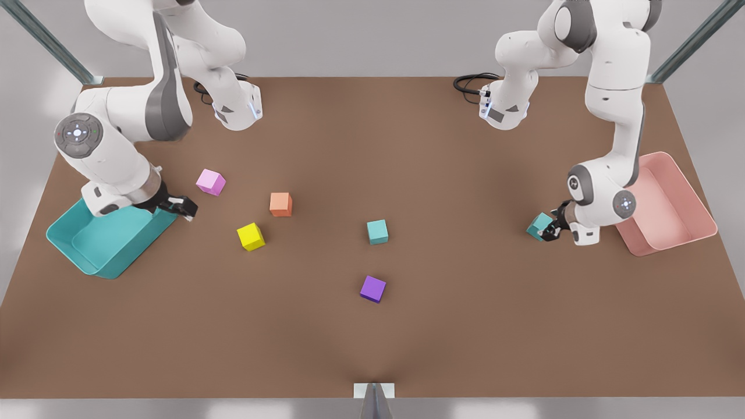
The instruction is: Stack the two blue cubes on top of each other
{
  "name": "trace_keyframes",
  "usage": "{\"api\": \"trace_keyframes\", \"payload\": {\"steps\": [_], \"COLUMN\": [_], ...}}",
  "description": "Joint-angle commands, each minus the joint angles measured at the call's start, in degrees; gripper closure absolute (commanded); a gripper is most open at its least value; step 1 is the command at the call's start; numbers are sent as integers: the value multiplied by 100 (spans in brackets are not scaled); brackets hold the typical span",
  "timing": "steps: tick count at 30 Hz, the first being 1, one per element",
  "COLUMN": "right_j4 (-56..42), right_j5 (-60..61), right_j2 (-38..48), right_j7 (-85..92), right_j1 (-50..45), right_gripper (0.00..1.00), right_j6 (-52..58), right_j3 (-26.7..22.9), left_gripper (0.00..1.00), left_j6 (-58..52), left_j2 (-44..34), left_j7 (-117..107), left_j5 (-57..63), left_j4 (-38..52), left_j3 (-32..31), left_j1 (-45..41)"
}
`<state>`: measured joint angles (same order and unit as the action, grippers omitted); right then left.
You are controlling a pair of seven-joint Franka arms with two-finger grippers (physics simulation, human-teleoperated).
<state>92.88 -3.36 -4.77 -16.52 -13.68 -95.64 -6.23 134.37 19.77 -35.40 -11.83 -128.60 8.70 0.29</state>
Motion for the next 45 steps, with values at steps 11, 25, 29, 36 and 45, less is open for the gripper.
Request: {"api": "trace_keyframes", "payload": {"steps": [11,25,29,36,45], "right_j4": [318,811,890,767,494], "right_j5": [90,160,160,178,160], "right_j2": [81,389,389,371,205], "right_j7": [2083,1767,1767,1916,1925], "right_j1": [14,14,6,41,-3], "right_gripper": [0,0,0,0,0], "right_j6": [406,142,45,116,212], "right_j3": [-1,-10,-10,-45,-18], "left_gripper": [54,48,48,48,48], "left_j6": [248,-2020,-2108,-1959,-1563], "left_j2": [308,1661,1705,1995,2259], "left_j7": [-661,-3070,-3377,-3368,-3342], "left_j5": [-13,339,339,436,664], "left_j4": [10,4291,4194,4361,4677], "left_j3": [-26,-1529,-1705,-1714,-1705], "left_j1": [-178,-3359,-3641,-3685,-3658]}}
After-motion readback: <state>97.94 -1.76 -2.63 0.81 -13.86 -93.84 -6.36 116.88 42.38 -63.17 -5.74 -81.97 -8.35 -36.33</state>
